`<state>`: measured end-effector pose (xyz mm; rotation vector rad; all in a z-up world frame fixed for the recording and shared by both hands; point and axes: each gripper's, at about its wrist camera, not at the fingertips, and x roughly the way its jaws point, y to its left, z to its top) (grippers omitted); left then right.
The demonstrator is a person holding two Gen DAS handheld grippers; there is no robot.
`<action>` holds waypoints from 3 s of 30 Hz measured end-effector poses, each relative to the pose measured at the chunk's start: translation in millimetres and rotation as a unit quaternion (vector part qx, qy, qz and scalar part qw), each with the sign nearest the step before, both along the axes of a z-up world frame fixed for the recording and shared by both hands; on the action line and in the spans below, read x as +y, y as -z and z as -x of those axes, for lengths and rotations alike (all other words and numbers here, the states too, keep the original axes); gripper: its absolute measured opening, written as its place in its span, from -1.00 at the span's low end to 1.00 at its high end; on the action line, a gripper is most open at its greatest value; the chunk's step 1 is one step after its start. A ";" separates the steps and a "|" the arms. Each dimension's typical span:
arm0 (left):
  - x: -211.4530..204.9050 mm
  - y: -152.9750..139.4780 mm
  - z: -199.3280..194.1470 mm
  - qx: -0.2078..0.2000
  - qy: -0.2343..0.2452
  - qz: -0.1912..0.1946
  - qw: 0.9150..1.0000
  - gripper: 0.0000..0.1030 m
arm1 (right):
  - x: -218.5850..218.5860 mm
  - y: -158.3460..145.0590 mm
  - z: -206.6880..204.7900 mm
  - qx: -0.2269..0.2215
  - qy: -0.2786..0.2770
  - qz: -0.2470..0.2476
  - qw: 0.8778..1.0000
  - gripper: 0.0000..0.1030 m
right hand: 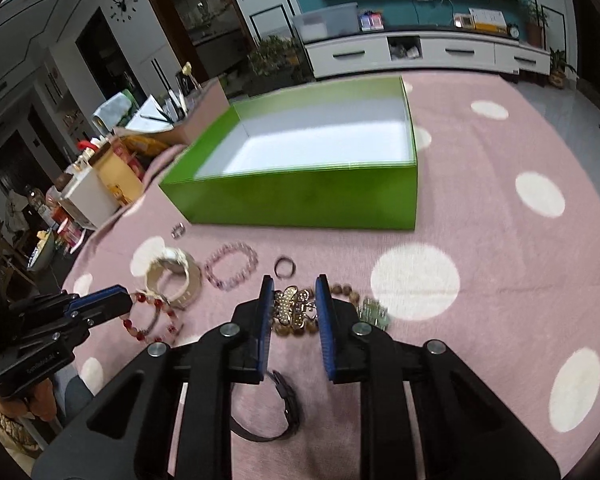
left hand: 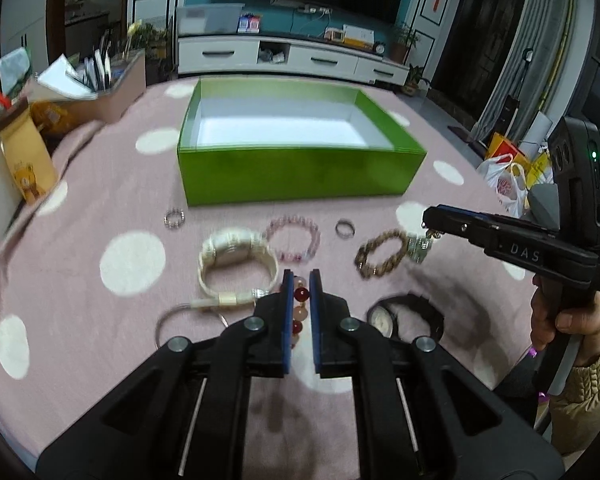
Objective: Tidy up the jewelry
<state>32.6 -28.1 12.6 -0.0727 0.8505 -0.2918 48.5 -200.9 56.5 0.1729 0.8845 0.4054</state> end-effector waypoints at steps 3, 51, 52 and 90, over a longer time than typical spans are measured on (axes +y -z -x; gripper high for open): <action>1.2 -16.0 -10.2 -0.017 0.000 0.001 1.000 -0.86 | 1.9 -11.4 -6.8 -0.012 0.000 -0.001 1.000 -0.60; 66.2 -18.7 -109.7 0.015 -0.125 -0.052 0.991 0.35 | -52.2 -17.1 -52.6 -0.020 0.080 -0.023 0.996 -0.05; 69.0 -17.8 -105.1 0.017 -0.127 -0.050 0.990 0.35 | -52.7 -16.1 -45.2 -0.018 0.078 -0.024 0.996 -0.05; 63.8 67.3 -0.7 0.078 -0.095 -0.091 0.988 -0.27 | 52.1 31.6 72.6 0.017 -0.126 0.038 0.991 -0.06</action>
